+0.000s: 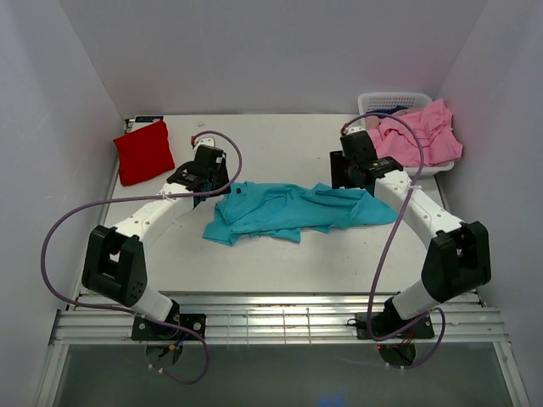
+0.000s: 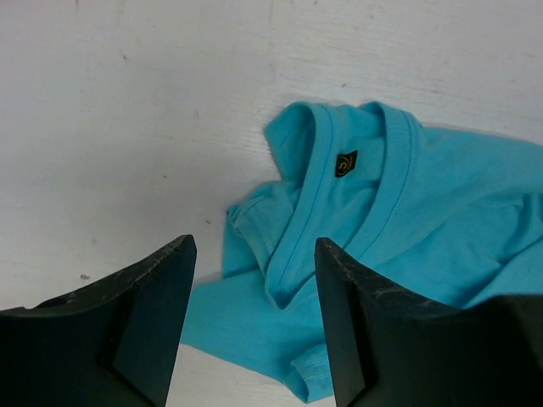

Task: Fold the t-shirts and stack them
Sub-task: Move the tshirt to the center of the board, then flatten out the tshirt

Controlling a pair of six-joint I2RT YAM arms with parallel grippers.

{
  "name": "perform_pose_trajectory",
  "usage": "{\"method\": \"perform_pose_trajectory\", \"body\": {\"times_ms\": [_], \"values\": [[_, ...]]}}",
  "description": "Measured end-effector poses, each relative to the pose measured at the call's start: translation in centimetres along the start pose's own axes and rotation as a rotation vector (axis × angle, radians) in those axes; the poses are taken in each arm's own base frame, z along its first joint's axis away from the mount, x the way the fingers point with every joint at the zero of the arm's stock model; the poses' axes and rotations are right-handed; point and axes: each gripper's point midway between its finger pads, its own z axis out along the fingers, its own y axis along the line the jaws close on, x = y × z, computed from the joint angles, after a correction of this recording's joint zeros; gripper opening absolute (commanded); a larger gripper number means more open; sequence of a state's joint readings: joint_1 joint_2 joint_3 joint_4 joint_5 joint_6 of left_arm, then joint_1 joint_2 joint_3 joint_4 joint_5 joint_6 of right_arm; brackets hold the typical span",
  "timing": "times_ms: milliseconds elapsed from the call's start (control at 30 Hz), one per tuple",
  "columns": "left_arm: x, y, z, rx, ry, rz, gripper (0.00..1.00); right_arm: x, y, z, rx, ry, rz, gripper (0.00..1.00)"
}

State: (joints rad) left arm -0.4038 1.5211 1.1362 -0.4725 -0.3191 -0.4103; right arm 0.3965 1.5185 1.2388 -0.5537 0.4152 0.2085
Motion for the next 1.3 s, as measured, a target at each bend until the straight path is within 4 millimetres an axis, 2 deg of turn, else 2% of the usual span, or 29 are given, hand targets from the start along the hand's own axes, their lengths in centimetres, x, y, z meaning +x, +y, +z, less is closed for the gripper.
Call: {"method": "perform_pose_trajectory", "body": {"times_ms": [133, 200, 267, 333, 400, 500, 567, 667, 733, 900, 1033, 1167, 1300], "values": [[0.7, 1.5, -0.4, -0.064, -0.005, -0.027, 0.71, -2.0, 8.3, -1.4, -0.357, -0.06, -0.105, 0.63], [-0.4, 2.0, -1.3, -0.085, -0.047, -0.046, 0.71, -3.1, 12.7, -2.3, -0.509, -0.089, -0.167, 0.58], [-1.6, 2.4, -2.5, -0.095, -0.097, -0.067, 0.75, -3.1, 17.1, -2.7, -0.627, -0.1, -0.234, 0.57], [-2.9, 2.8, -3.7, -0.101, -0.147, -0.092, 0.76, -1.5, 21.2, -2.9, -0.725, -0.084, -0.304, 0.57], [-4.1, 3.3, -4.9, -0.108, -0.196, -0.117, 0.78, 1.3, 24.6, -2.9, -0.794, -0.036, -0.372, 0.58], [-5.4, 4.0, -6.4, -0.125, -0.256, -0.146, 0.82, 5.7, 28.2, -2.9, -0.854, 0.044, -0.46, 0.59], [-6.0, 4.4, -7.2, -0.132, -0.287, -0.16, 0.83, 7.9, 29.9, -3.0, -0.879, 0.077, -0.505, 0.61], [-6.7, 4.7, -7.9, -0.137, -0.318, -0.174, 0.84, 9.6, 31.9, -3.7, -0.909, 0.086, -0.553, 0.63], [-6.9, 4.6, -8.0, -0.136, -0.324, -0.179, 0.84, 9.9, 33.2, -4.3, -0.921, 0.069, -0.574, 0.63], [-6.9, 4.5, -7.9, -0.128, -0.326, -0.188, 0.84, 8.7, 36.2, -5.9, -0.948, -0.015, -0.601, 0.65], [-7.5, 4.9, -8.0, -0.135, -0.346, -0.203, 0.84, 8.3, 37.4, -5.9, -0.94, -0.038, -0.615, 0.65], [-7.4, 5.0, -8.0, -0.137, -0.345, -0.2, 0.84, 9.3, 37.9, -5.2, -0.931, -0.027, -0.652, 0.64], [-7.3, 4.6, -7.8, -0.117, -0.339, -0.199, 0.84, 11.6, 39.0, -4.6, -0.951, 0.0, -0.701, 0.64]]}}
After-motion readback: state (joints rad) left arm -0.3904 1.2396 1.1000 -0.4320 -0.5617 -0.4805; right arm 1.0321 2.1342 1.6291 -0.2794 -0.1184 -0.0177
